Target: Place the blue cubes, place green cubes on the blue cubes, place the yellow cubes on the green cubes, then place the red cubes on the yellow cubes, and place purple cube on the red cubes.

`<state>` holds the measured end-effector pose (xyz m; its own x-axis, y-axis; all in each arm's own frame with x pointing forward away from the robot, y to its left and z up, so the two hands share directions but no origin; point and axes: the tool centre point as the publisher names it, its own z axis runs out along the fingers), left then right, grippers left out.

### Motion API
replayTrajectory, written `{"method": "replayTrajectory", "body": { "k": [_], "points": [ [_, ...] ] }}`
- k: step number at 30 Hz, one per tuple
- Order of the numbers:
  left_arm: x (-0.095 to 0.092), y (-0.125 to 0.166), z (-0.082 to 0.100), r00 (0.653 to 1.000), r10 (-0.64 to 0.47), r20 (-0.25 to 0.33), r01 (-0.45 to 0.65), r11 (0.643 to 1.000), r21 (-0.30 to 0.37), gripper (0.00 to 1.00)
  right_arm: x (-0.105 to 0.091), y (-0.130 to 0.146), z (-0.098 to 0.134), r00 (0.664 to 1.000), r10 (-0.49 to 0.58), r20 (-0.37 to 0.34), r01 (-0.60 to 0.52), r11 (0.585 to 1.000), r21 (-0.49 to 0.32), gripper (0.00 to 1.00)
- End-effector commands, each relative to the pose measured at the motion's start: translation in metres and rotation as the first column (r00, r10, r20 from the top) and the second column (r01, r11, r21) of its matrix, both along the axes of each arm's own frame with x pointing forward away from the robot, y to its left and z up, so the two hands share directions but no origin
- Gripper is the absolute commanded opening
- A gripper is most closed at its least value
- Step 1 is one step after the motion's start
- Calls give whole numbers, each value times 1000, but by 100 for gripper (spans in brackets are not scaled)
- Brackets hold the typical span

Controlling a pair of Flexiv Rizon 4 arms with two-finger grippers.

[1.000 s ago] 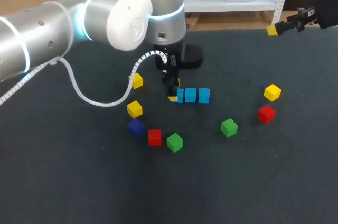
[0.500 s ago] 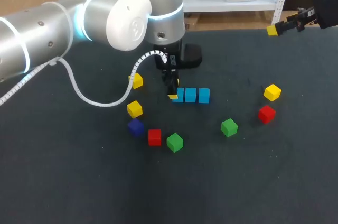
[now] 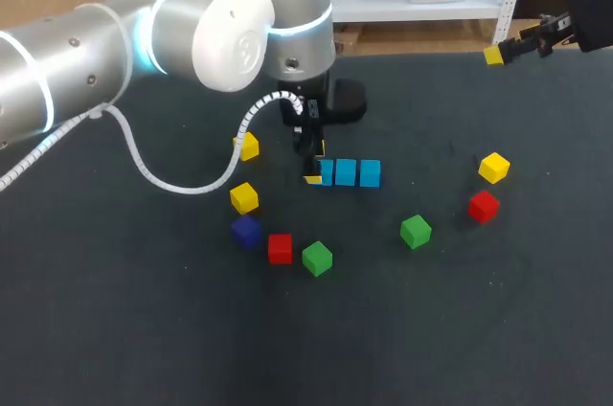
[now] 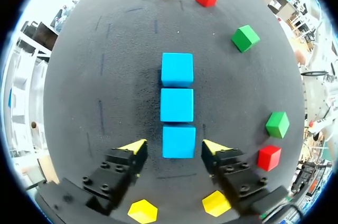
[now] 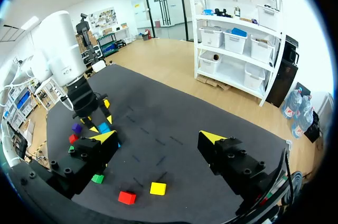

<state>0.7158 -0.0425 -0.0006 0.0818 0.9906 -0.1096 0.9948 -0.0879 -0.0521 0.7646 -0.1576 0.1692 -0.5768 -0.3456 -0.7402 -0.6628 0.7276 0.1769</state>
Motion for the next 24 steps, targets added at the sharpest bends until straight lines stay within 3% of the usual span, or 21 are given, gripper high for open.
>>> {"method": "replayTrajectory", "body": {
  "k": [1,7,12,14,24],
  "points": [
    [2,0,0,1000,1,-1,-1,1000,-1,100,0,0,-1,1000,2,1,-2,1000,2,100],
    [4,-2,0,1000,14,5,-14,1000,-5,98,0,0,-1,1000,2,1,-2,1000,2,100],
    [4,-2,-1,999,31,11,-30,1000,-8,51,0,0,-1,1000,2,1,-2,1000,2,100],
    [4,-2,-1,999,34,10,-34,999,-9,45,0,0,-1,1000,2,1,-2,1000,2,100],
    [3,-2,-2,999,34,9,-34,999,-5,37,0,0,-1,1000,2,1,-2,1000,2,100]
  ]
}}
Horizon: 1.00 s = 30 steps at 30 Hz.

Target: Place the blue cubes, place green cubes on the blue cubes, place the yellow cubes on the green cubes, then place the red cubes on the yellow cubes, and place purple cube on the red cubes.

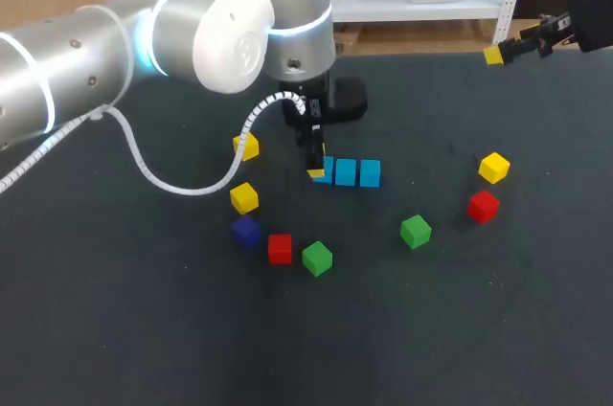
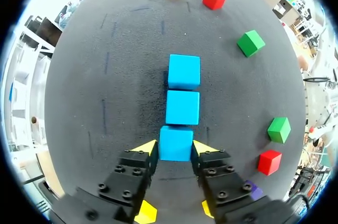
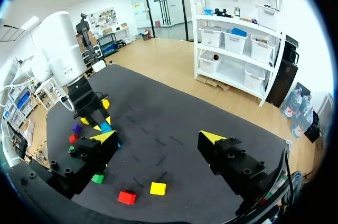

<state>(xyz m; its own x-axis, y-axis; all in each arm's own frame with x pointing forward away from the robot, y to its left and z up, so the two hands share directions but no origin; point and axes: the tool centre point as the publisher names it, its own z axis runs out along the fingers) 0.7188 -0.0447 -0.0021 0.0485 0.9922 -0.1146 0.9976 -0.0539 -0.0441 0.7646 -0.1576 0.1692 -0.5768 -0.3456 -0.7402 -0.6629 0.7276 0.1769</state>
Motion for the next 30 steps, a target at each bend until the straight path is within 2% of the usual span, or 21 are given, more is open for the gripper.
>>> {"method": "replayTrajectory", "body": {
  "k": [1,6,8,12,13,14,21,27,30],
  "points": [
    [0,0,0,1000,0,2,0,1000,1,37,0,0,-1,1000,2,1,-2,1000,2,100],
    [1,0,0,1000,-4,0,4,1000,3,38,0,0,-1,1000,2,1,-2,1000,2,100],
    [0,1,0,1000,-10,-4,10,1000,8,49,0,0,-1,1000,2,1,-2,1000,2,100],
    [0,1,0,1000,-8,-4,8,1000,11,45,0,0,-1,1000,2,1,-2,1000,2,100],
    [-1,2,0,1000,-10,-10,10,1000,15,54,0,0,-1,1000,2,1,-2,1000,2,100],
    [-1,2,0,1000,-11,-10,11,1000,15,100,0,0,-1,1000,2,1,-2,1000,2,100],
    [-2,3,3,1000,11,-4,-11,1000,4,100,0,0,-1,1000,2,1,-2,1000,2,100],
    [0,20,29,995,104,8,-104,993,-50,100,0,0,-1,1000,2,1,-2,1000,2,100],
    [3,34,43,981,195,2,-195,979,-66,100,0,0,-1,1000,2,1,-2,1000,2,100]
  ]
}}
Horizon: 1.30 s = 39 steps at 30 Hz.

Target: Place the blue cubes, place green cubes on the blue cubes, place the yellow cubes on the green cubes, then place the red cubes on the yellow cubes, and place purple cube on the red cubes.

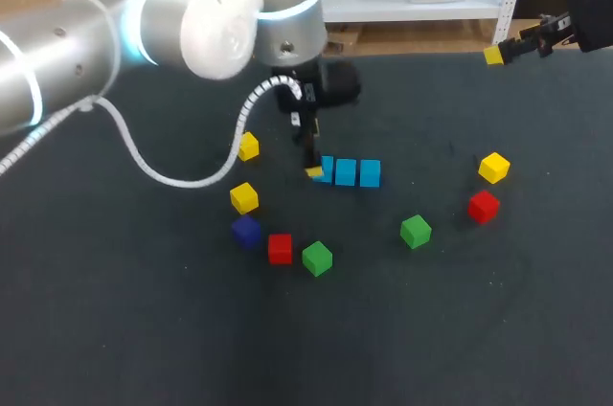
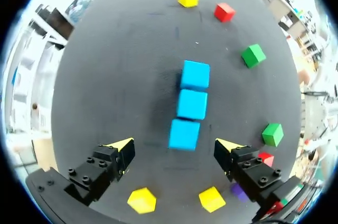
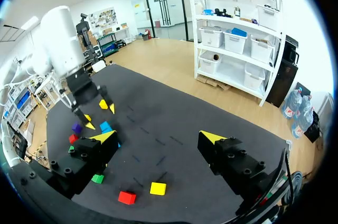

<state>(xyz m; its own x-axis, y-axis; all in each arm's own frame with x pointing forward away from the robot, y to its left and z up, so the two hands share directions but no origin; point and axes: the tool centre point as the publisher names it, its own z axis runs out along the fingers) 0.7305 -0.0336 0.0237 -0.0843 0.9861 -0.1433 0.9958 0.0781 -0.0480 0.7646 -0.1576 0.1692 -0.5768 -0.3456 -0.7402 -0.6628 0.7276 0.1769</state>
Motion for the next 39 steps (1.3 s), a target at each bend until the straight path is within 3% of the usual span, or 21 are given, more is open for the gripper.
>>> {"method": "replayTrajectory", "body": {
  "k": [1,5,8,13,15,19,23,33,39],
  "points": [
    [-8,28,22,995,100,8,-100,994,-47,100,0,0,-1,1000,2,1,-2,1000,2,100],
    [0,46,48,964,265,-17,-265,957,-115,100,0,0,-1,1000,2,1,-2,1000,2,100],
    [2,56,66,935,355,14,-349,925,-151,100,0,0,-1,1000,2,1,-2,1000,2,100],
    [-7,62,82,913,396,101,-381,914,-139,100,0,0,-1,1000,2,1,-2,1000,2,100],
    [-11,64,82,902,421,95,-409,905,-119,100,0,0,-1,1000,2,1,-2,1000,2,100],
    [-34,59,84,910,407,83,-400,912,-89,100,0,0,-1,1000,2,1,-2,1000,2,100],
    [-62,46,88,929,364,64,-356,928,-108,100,0,0,-1,1000,2,1,-2,1000,2,100],
    [-109,32,80,909,407,89,-402,913,-70,100,0,0,-1,1000,2,1,-2,1000,2,100],
    [-140,25,74,900,430,75,-423,902,-88,100,0,0,-1,1000,2,1,-2,1000,2,100]
  ]
}}
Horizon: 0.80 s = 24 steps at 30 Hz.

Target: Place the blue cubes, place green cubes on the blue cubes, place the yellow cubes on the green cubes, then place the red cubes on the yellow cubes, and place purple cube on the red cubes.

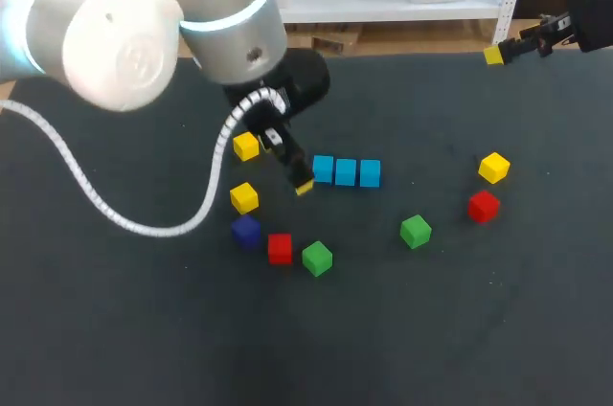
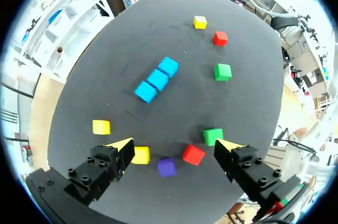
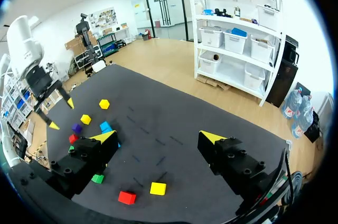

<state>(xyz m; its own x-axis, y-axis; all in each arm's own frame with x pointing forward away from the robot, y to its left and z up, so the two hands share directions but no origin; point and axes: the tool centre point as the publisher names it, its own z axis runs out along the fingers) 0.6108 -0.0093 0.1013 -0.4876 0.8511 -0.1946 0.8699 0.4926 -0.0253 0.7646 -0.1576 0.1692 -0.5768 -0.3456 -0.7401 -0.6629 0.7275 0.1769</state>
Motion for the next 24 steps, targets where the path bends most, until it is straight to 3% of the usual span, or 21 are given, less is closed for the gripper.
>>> {"method": "replayTrajectory", "body": {
  "k": [1,4,10,15,18,20,24],
  "points": [
    [-23,-2,-5,998,3,60,-2,1000,-13,100,0,0,-1,1000,2,1,-2,1000,3,100],
    [-28,-14,-11,1000,-15,24,15,1000,-8,100,0,0,-1,1000,2,1,-2,1000,3,100],
    [-32,-36,-33,998,-50,40,48,998,41,100,0,0,-1,1000,2,1,-2,1000,3,100],
    [-42,-42,-41,995,-102,-19,103,994,48,100,0,0,-1,1000,2,1,-2,1000,3,100],
    [-49,-45,-45,994,-105,-45,107,993,47,100,0,0,-1,1000,2,1,-2,1000,3,100],
    [-51,-45,-49,995,-86,-59,89,995,47,95,0,0,-1,1000,2,1,-2,1000,3,100],
    [-57,-44,-55,997,-42,-70,45,998,36,99,0,0,-1,1000,2,1,-2,1000,3,100]
  ]
}}
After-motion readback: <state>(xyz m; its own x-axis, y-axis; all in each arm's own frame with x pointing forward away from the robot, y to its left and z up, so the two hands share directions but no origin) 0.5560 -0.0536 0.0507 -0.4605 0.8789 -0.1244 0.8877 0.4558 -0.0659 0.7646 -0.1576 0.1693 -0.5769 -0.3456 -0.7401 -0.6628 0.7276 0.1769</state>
